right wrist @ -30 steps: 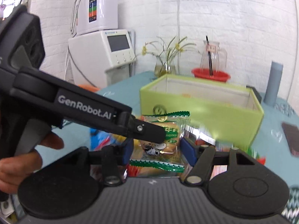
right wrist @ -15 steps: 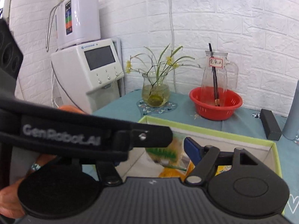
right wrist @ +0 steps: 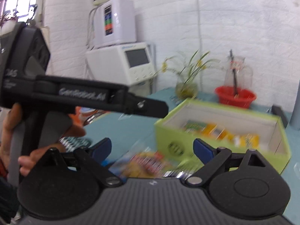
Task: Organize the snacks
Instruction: 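Release the biscuit pack into the lime-green box with the left tool, then grasp the red-date bag with the left tool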
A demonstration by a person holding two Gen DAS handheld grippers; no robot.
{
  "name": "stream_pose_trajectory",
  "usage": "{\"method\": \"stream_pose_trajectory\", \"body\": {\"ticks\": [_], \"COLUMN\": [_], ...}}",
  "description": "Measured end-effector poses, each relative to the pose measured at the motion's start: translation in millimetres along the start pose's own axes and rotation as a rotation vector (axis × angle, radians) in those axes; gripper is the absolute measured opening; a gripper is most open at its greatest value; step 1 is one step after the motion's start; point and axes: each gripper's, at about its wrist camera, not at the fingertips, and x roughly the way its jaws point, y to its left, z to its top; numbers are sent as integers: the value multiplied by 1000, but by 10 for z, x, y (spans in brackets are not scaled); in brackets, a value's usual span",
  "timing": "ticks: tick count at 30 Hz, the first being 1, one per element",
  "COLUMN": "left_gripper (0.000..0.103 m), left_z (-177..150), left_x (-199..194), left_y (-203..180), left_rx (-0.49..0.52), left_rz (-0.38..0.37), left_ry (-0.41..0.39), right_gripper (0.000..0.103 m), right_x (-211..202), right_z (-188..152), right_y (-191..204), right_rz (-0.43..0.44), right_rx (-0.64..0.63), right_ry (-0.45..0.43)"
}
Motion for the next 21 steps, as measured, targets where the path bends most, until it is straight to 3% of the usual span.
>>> {"method": "stream_pose_trajectory", "body": {"ticks": [5, 8, 10, 16, 21], "left_gripper": [71, 71, 70, 71, 71], "left_z": [-482, -673, -762, -878, -998], "left_x": [-329, -495, -601, -787, -739], "left_y": [389, 648, 772, 741, 635], "left_rx": [-142, -240, -285, -268, -263], "left_rz": [154, 184, 198, 167, 103], "left_ry": [26, 49, 56, 52, 93], "right_gripper": [93, 93, 93, 93, 93], "right_x": [144, 307, 454, 623, 308], "right_z": [-325, -357, -382, -539, -706], "right_y": [382, 552, 597, 561, 720], "right_rz": [81, 133, 110, 7, 27], "right_rx": [-21, -59, -71, -52, 3], "right_ry": [103, 127, 161, 252, 253]}}
